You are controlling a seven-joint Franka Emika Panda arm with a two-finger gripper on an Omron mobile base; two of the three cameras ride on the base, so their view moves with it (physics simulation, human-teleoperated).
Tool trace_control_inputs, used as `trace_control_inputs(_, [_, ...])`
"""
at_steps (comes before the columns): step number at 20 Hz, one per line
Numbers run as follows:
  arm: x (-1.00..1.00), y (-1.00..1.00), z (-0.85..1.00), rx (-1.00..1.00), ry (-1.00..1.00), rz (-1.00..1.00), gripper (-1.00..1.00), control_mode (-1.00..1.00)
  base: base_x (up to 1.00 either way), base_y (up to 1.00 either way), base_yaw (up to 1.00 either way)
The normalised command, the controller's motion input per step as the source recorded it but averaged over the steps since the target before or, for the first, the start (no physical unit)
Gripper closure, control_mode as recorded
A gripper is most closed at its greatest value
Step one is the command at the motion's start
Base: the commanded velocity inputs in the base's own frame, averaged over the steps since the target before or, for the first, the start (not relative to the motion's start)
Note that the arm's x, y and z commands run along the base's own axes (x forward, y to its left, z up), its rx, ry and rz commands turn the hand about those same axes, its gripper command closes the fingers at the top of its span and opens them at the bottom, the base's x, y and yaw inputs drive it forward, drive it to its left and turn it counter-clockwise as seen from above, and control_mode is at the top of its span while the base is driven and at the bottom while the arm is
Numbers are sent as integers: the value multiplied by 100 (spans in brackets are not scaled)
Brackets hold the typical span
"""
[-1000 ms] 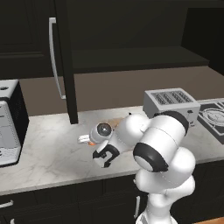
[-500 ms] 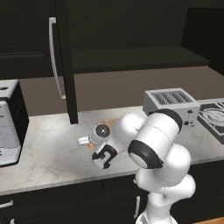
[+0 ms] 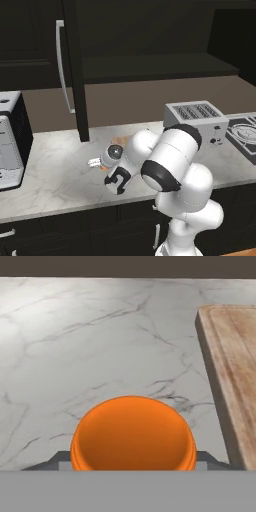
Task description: Pick the bread, place it on the cutting board, pick the jam, place it on the counter, and close the cabinet.
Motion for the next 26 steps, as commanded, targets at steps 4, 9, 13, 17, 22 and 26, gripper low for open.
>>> trace_control_inputs(4, [0,1,-14,0,0,0,100,-100,0,0,0])
trace_control_inputs(9, [0,0,-7,0,0,0,100,-100,0,0,0])
trace_control_inputs(13, [0,0,0,0,0,0,100,-100,0,0,0])
trace_control_inputs(17, [0,0,0,0,0,0,100,-100,0,0,0])
trace_control_inputs(22, [0,0,0,0,0,0,-100,-100,0,0,0])
trace_control_inputs(26, [0,0,0,0,0,0,-100,-100,0,0,0])
